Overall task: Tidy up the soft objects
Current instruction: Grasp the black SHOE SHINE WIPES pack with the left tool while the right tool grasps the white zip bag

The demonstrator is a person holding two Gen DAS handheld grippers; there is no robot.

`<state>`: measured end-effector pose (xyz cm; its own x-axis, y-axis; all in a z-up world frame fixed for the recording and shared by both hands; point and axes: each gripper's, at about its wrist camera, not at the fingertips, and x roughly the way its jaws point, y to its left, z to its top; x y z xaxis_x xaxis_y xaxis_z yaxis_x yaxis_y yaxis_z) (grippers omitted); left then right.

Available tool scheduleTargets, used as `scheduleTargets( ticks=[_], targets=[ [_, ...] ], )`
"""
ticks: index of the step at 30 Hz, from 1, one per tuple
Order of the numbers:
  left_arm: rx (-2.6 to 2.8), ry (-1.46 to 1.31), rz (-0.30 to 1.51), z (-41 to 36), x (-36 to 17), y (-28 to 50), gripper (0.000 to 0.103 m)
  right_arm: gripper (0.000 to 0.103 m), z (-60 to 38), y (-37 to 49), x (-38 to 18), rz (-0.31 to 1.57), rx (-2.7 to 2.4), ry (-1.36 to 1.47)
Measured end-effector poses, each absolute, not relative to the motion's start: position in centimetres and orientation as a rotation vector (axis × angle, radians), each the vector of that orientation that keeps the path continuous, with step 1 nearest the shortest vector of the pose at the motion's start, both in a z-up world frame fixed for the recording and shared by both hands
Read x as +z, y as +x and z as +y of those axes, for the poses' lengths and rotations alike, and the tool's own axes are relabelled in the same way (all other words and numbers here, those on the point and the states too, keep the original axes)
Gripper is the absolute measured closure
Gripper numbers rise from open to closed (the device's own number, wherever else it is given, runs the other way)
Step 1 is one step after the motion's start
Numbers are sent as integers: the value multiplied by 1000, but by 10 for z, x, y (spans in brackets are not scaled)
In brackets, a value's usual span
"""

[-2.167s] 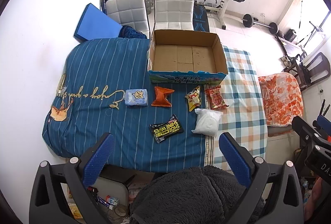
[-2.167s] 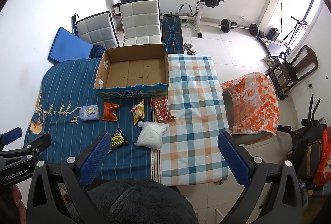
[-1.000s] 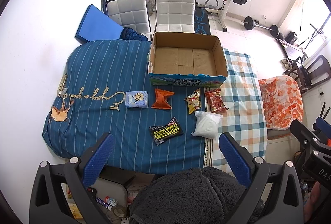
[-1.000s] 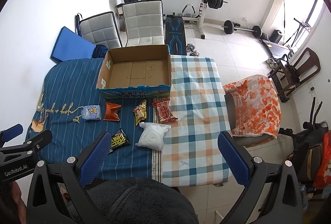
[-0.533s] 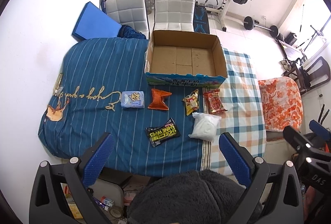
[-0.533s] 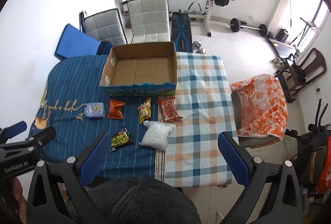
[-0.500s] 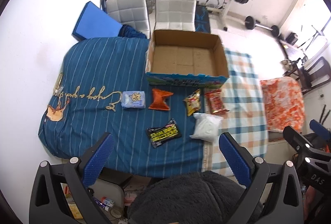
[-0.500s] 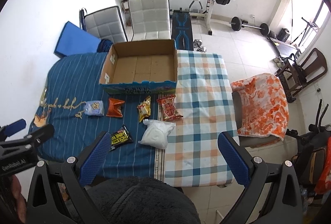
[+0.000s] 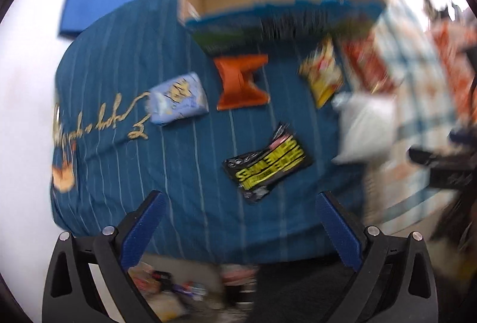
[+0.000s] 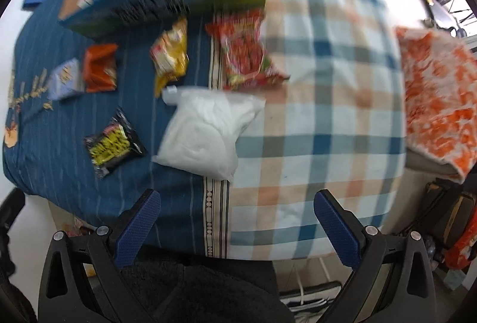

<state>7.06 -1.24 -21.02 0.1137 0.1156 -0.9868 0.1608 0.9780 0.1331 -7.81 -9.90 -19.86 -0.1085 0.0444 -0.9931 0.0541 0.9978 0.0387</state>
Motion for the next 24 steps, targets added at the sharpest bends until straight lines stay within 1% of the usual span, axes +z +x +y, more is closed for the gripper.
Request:
scheduleTargets(
  ticks=[3,6,9,11,12,13,15,18,20,23,24],
  targets=[
    [-97,371,1513,-20,-265,75,0,0,-94,-79,-237,1730,9,100],
    [-154,499,1560,-28,-315,81,1,0,-93,-81,-259,1750,23,138],
    [-229,606,1570,-37,-349,82,2,0,-93,-78,-273,1762,14,186],
    [-288,674,1572,-48,-368,81,16,0,-94,-77,-278,1767,5,224],
    [-302,695,1580,-51,-375,80,30,0,-93,-76,-281,1764,8,242],
    [-316,693,1592,-53,-380,81,36,0,-91,-75,-283,1765,5,248],
    [-329,621,1641,-52,-391,88,42,0,-89,-74,-290,1772,-7,272],
    [-285,485,1681,-41,-394,97,46,0,-82,-73,-300,1781,-16,324],
    [-239,346,1702,-28,-388,101,47,0,-77,-72,-305,1780,-23,350],
    [-98,41,1781,6,-383,105,47,0,-68,-70,-312,1776,-41,373],
    [-30,-45,1806,18,-384,104,44,0,-66,-66,-311,1779,-47,380]
  ],
)
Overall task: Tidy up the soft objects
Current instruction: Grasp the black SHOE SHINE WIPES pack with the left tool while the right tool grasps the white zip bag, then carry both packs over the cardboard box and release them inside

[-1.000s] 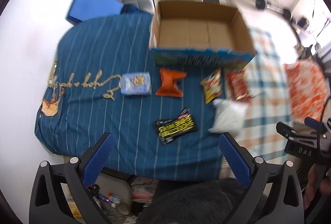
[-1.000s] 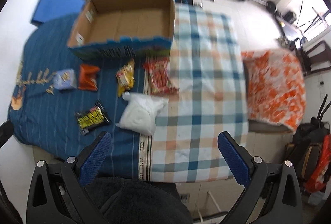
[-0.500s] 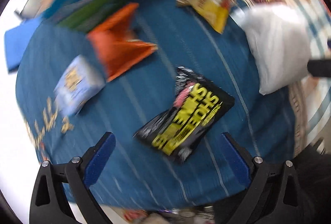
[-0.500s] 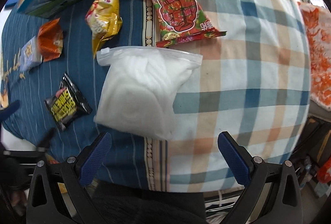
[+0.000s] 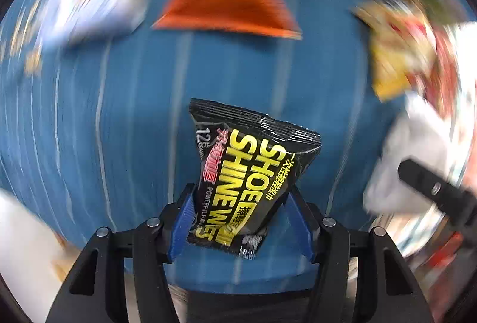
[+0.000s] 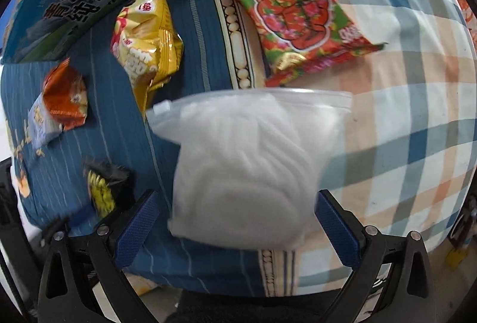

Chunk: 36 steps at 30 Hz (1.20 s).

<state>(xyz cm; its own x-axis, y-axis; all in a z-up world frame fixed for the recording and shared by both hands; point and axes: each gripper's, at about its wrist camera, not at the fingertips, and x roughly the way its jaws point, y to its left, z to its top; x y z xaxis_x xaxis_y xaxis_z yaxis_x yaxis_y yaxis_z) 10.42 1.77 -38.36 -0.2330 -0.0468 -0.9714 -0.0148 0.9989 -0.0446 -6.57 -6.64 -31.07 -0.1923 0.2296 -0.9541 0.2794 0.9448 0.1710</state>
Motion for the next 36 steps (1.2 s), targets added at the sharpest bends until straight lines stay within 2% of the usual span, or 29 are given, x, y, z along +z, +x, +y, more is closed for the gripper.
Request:
scheduleTargets(
  ticks=[1,4,7,10,13,16,21,28,36],
  targets=[
    [28,-127,1821,29,-385,103,44,3,-64,-65,-313,1785,-56,378],
    [101,-280,1827,49,-385,99,43,19,-58,-66,-316,1810,-87,310],
    [69,-229,1833,51,-381,93,39,23,-53,-74,-313,1847,-38,243],
    [25,-108,1845,38,-383,82,39,24,-47,-88,-312,1911,14,159],
    [11,-92,1845,38,-383,71,40,22,-50,-99,-311,1895,4,188],
    [14,-119,1818,46,-391,62,51,21,-50,-104,-308,1875,-27,205],
    [17,-108,1761,47,-387,44,56,21,-39,-125,-306,1850,-73,164],
    [9,-123,1712,55,-331,25,58,34,-14,-158,-292,1802,-57,106],
    [-43,-129,1628,70,-264,5,58,36,4,-189,-241,1701,-18,136]
  ],
)
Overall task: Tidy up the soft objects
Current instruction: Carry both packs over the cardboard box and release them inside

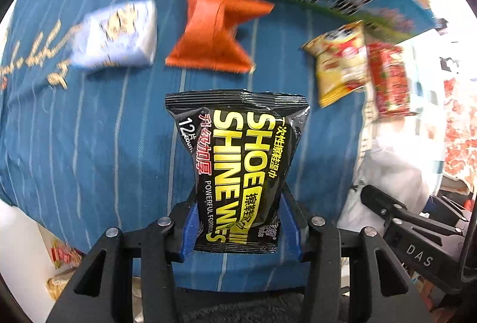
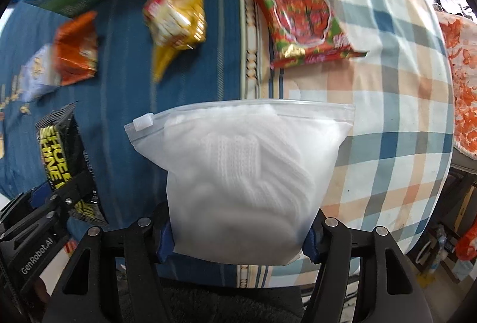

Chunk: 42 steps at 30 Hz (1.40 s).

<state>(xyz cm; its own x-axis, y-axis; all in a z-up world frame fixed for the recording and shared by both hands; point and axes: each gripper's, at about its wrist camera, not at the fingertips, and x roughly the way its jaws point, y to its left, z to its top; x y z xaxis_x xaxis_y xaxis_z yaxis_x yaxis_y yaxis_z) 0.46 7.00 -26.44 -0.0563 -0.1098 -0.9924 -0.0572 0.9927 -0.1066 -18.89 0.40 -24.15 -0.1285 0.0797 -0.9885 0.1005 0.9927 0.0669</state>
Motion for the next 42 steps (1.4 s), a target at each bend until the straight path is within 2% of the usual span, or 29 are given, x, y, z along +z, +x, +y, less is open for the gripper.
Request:
scheduleTargets(
  ticks=[9,15,19,25,32,42],
  targets=[
    [-120,-72,1448,98,-150,-29,58,36,2,-204,-142,1526,19,171],
    [-174,-55,1358,108,-95,-19,58,36,-1,-182,-68,1424,34,197],
    [-200,-64,1304,108,-57,-10,58,36,-3,-139,-46,1375,46,197],
    [-188,-56,1228,108,-42,21,58,36,-10,-61,-27,1319,88,176],
    [-154,-61,1215,118,-49,86,58,36,-34,34,-38,1297,127,129],
    [-133,-84,1312,87,-114,197,58,36,-53,143,-100,1379,147,129]
  ],
)
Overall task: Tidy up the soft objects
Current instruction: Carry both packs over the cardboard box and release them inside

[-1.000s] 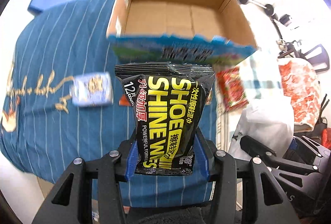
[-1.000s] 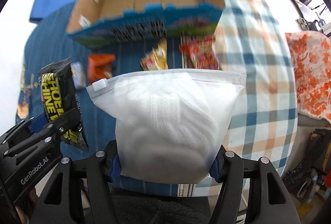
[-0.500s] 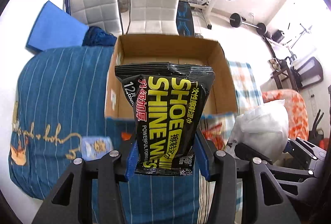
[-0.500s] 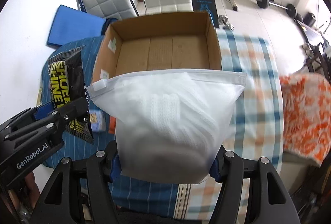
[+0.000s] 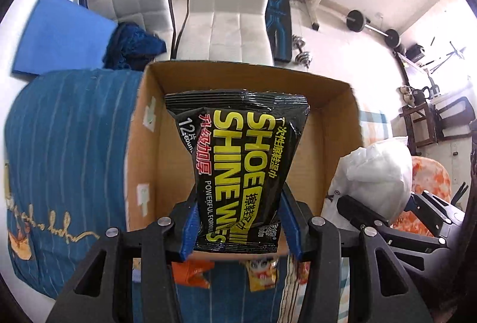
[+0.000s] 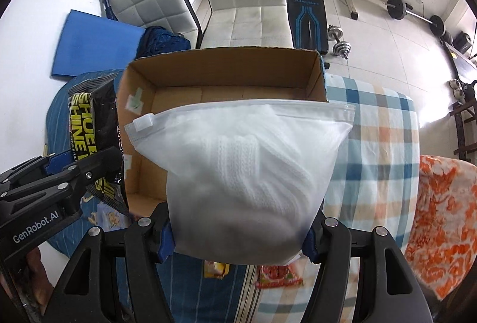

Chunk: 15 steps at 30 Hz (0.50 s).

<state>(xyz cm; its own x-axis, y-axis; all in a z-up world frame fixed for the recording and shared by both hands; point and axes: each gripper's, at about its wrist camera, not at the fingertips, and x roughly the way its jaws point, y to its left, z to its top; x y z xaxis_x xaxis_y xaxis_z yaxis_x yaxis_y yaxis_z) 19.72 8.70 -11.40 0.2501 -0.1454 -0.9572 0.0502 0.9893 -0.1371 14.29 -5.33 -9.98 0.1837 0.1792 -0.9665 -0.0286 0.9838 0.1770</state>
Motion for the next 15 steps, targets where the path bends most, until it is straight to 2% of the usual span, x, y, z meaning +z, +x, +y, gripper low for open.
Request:
scheduleTargets(
  ticks=[5,15],
  targets=[
    [-143,-119,1410,87,-159,248,58,36,-56,192,-147,1451,155,133],
    [-251,-225,1625,83,-248,298,57,35,-55,249,-234,1578,153,148]
  ],
)
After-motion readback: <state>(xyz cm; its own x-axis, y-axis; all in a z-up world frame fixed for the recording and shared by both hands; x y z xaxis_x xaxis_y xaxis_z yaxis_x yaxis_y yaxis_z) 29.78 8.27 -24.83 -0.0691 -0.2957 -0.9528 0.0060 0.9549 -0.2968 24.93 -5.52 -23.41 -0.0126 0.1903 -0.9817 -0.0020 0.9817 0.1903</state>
